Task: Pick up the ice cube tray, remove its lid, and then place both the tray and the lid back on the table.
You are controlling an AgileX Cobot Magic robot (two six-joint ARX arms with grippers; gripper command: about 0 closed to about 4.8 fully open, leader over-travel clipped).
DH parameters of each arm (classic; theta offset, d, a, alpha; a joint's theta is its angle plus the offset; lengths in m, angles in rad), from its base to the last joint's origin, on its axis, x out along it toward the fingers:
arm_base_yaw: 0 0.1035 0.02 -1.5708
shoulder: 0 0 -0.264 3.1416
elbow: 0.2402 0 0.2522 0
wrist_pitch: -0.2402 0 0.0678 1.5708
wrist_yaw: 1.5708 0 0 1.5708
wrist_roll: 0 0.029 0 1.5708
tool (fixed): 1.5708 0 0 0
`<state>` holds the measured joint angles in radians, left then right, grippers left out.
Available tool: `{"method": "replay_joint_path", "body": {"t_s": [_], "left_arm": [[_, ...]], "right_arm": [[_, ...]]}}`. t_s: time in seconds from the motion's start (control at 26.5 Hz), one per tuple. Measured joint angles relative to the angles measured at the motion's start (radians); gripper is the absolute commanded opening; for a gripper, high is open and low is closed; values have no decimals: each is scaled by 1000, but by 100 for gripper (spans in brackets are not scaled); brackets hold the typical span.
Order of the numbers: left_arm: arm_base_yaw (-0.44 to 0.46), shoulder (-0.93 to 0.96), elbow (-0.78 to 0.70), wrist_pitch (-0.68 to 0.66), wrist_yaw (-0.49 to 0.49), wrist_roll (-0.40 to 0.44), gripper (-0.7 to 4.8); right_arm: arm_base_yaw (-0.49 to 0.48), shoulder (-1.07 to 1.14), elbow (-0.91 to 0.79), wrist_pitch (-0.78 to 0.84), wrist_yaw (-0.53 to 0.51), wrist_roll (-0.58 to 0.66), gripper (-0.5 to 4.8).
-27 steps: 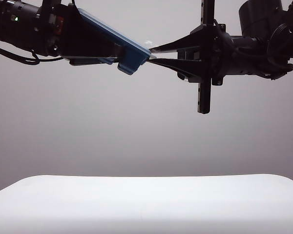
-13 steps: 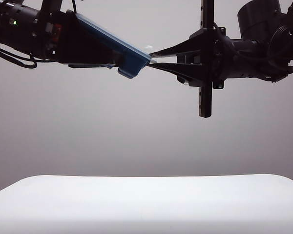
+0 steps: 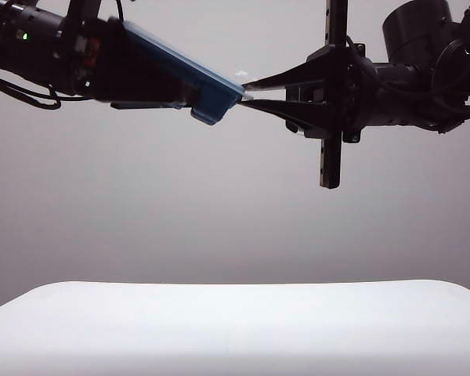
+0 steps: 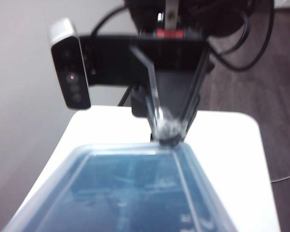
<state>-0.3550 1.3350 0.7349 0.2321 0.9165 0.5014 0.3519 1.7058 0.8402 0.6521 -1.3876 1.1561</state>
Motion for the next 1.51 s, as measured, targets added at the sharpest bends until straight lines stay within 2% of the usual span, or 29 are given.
{"method": "replay_joint_path", "body": {"t_s": [0.08, 0.19, 0.26, 0.34, 0.41, 0.72, 0.87, 0.98, 1.09, 1.24, 1.36, 1.51], "left_arm": [[0, 2, -7, 30, 8, -48, 156], [2, 3, -10, 48, 8, -76, 155], [2, 3, -10, 48, 7, -77, 154], [2, 3, -10, 47, 3, -79, 154], [2, 3, -10, 50, -2, -93, 154], [11, -11, 11, 154, -117, -71, 154], [6, -4, 8, 115, -117, -48, 155], [7, -3, 8, 11, -121, 14, 155], [7, 1, 8, -36, -112, 33, 155], [6, 0, 8, -43, -98, 38, 154], [7, 0, 8, -42, -98, 41, 155], [6, 6, 8, -42, -98, 44, 155]], "right_arm": [[4, -3, 5, -39, 2, -35, -6], [8, -6, 7, -66, 14, -61, 5], [8, -6, 8, -66, 16, -64, 51], [8, -6, 8, -66, 16, -70, 144], [8, -5, 6, -68, 27, -82, 182], [-17, 7, -8, -119, 14, -121, 175], [-16, 3, -3, -108, 11, -114, 176], [-29, 2, -3, -69, 13, -92, 175], [-31, 3, -3, -45, 33, -83, 170], [-29, 3, -3, -36, 53, -70, 165], [-23, 3, -3, -34, 53, -55, 122], [-10, 3, -3, 58, 84, 25, 113]]}}
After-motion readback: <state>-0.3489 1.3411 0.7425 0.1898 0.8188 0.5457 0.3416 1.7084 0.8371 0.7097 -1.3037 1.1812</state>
